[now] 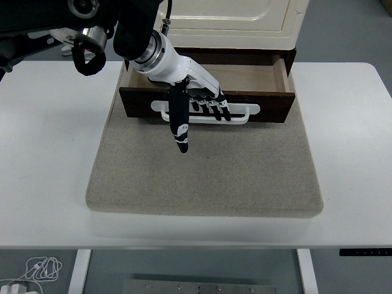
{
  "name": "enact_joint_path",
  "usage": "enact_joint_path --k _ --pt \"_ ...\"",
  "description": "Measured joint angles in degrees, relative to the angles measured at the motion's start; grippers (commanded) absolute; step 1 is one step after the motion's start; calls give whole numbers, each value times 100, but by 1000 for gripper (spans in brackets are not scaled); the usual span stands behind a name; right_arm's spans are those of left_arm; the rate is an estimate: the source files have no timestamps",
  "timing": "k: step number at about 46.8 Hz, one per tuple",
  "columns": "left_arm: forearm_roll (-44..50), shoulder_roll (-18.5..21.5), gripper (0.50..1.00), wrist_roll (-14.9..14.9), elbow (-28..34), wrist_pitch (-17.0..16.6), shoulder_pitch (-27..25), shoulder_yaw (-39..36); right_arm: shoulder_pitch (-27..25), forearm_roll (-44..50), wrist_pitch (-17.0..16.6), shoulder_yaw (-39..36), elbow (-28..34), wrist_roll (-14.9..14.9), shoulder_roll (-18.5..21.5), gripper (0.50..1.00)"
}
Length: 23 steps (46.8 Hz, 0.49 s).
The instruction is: Open the drawer under the combination cabinet
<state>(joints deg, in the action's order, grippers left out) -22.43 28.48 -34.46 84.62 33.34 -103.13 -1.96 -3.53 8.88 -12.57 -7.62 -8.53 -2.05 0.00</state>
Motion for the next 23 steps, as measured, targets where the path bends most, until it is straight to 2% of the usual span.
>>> enact_joint_path --k 17,23 --pt "51 43 1000 2 12 32 -87 15 0 0 0 -1 0 -1 0 926" --pt "62 76 1000 9 -15 38 -96 236 2 0 0 0 0 -1 0 926"
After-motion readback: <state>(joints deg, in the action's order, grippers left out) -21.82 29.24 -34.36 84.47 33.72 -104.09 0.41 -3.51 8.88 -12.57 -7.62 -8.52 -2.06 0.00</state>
